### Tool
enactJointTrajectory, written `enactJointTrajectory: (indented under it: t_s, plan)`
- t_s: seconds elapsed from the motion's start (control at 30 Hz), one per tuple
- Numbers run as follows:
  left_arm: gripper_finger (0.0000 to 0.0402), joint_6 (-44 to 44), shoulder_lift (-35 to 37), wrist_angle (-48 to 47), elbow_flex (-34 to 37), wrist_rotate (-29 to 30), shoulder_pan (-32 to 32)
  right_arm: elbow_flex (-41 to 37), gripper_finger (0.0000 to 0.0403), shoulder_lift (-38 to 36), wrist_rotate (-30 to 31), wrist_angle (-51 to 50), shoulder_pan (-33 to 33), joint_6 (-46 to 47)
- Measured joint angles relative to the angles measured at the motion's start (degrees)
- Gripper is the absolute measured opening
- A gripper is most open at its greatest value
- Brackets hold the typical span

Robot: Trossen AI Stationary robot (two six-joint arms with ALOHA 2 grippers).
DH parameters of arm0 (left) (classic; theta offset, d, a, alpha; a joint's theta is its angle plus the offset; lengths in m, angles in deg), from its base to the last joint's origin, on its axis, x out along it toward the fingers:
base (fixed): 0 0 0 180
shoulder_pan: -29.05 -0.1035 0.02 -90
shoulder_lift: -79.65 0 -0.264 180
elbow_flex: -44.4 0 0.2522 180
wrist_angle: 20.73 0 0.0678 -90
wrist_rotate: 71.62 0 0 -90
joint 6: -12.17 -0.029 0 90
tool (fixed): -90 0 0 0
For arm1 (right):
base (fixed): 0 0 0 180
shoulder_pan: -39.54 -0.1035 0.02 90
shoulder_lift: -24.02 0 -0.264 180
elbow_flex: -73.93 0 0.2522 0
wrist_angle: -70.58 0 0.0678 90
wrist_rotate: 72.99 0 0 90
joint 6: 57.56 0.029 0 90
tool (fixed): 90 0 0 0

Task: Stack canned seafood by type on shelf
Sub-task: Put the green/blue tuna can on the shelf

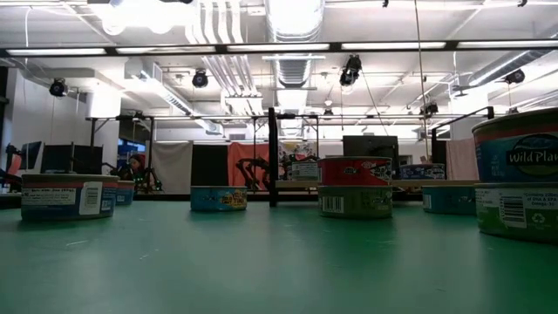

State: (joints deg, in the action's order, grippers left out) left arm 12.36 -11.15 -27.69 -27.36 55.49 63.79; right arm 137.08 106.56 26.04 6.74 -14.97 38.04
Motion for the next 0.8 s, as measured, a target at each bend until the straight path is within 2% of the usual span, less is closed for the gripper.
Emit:
enactJointTrajectory:
  t_s: [0.33, 0.6, 0.8]
  plan:
    - [0.0141, 0.39, 1.02, 0.57, 1.03, 0.01, 0.11, 1.05, 0.0012, -0.26, -2.04, 2.05, 0.0, -0.23]
    - [0.0141, 0.4, 0.96, 0.68, 1.03, -0.05, 0.11, 3.3, 0.0012, -0.23, -1.42, -0.38, 0.02, -1.58]
    - [0.0141, 1.08, 0.94, 1.31, 1.03, -0.12, 0.22, 2.95, 0.0012, 2.2, -1.62, 0.53, -0.02, -2.06]
